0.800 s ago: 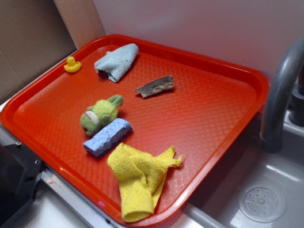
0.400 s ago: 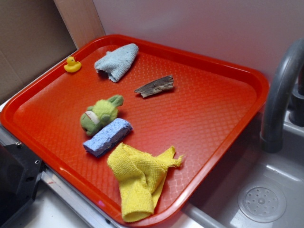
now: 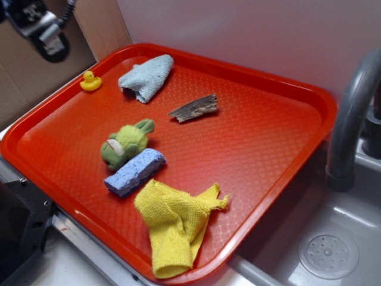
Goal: Grab the wood chip.
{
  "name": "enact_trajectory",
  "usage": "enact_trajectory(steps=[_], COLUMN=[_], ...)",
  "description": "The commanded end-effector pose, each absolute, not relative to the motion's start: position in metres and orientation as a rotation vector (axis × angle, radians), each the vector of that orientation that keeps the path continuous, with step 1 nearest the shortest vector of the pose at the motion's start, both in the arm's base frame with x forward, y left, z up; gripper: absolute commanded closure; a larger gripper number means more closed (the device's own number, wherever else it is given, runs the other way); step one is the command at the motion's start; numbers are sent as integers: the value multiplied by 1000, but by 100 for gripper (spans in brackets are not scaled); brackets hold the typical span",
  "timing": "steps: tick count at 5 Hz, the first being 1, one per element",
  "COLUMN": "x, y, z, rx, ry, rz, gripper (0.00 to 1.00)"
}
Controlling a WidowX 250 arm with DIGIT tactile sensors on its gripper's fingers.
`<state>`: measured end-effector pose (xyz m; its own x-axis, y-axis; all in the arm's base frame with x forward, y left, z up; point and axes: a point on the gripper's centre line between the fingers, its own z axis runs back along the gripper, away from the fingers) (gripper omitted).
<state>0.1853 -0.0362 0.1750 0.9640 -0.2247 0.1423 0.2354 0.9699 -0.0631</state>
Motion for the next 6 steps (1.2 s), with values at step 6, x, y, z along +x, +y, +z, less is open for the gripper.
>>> enact_trajectory(steps=[6], x=[291], y=[-80], z=[38], rx=[-72], ry=[-140], rz=[-496], gripper=[0])
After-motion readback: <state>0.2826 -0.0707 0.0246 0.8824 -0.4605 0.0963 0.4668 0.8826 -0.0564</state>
